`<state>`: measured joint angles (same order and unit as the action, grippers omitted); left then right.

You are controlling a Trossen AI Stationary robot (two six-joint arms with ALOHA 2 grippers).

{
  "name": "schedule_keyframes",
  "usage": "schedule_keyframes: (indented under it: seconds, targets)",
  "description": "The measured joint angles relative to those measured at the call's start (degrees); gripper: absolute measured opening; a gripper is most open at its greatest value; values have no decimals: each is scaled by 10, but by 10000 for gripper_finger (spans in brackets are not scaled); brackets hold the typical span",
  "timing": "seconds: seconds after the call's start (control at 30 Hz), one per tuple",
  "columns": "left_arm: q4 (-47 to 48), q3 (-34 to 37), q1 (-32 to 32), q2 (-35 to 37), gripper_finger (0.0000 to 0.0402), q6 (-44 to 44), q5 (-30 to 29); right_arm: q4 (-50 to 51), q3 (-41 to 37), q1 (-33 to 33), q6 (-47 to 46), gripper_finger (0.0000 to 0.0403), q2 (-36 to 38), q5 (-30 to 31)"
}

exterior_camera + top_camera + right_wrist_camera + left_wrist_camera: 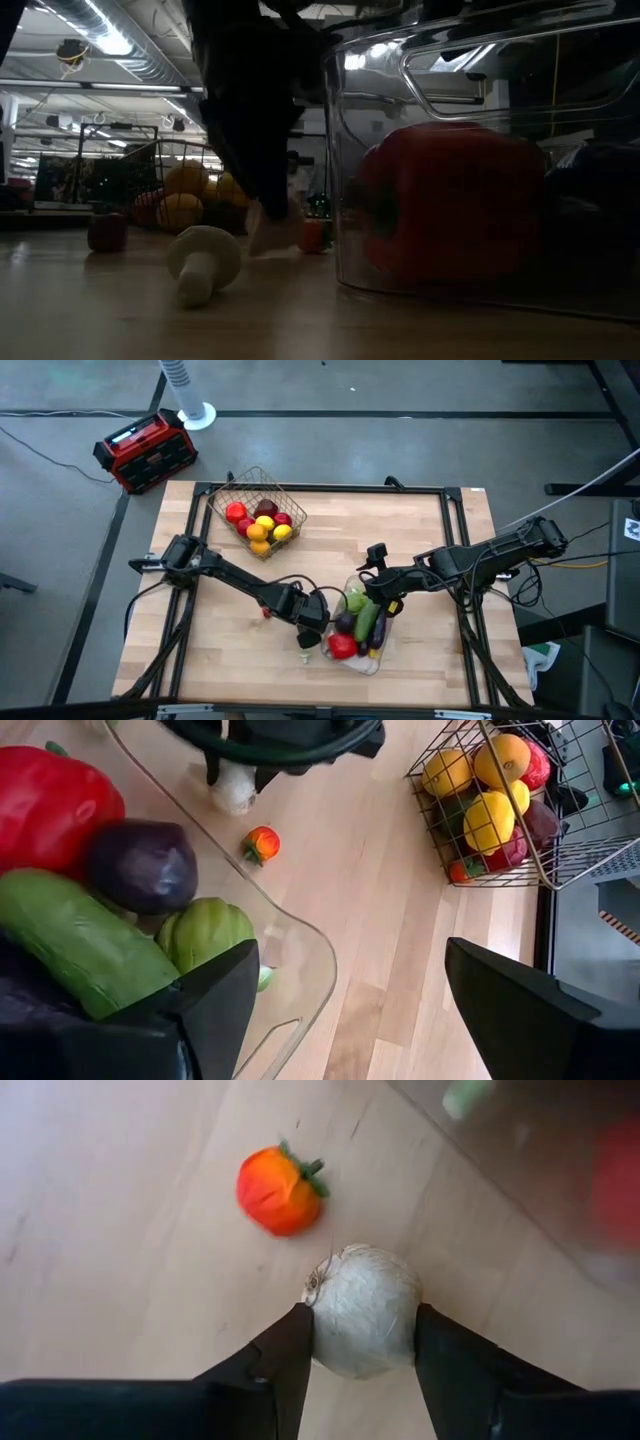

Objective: Sort produce into baskets
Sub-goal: Put the white garlic into the transparent bin

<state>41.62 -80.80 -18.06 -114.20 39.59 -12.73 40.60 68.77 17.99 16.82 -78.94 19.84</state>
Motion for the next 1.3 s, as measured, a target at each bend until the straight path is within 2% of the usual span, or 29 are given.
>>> schedule_keyframes:
  seconds: [0.2,0.43,0.63,0.87,1.17,1.3]
  targets:
    - [17,1,8,41,158,-1,0,0,0,0,0,317,0,0]
    - [-22,0,29,96,160,-7,0,0,0,0,0,317,0,0]
    - [-140,0,50,108,166,-45,0,0,0,0,0,317,0,0]
    - [-269,-1,60,94,168,-156,-1,2,0,0,-8,317,2,0]
    - [-289,-1,80,68,169,-189,-6,57,-18,0,-75,317,104,-19]
    - [-290,-1,90,56,169,-205,-1,3,-81,0,-87,317,172,-20]
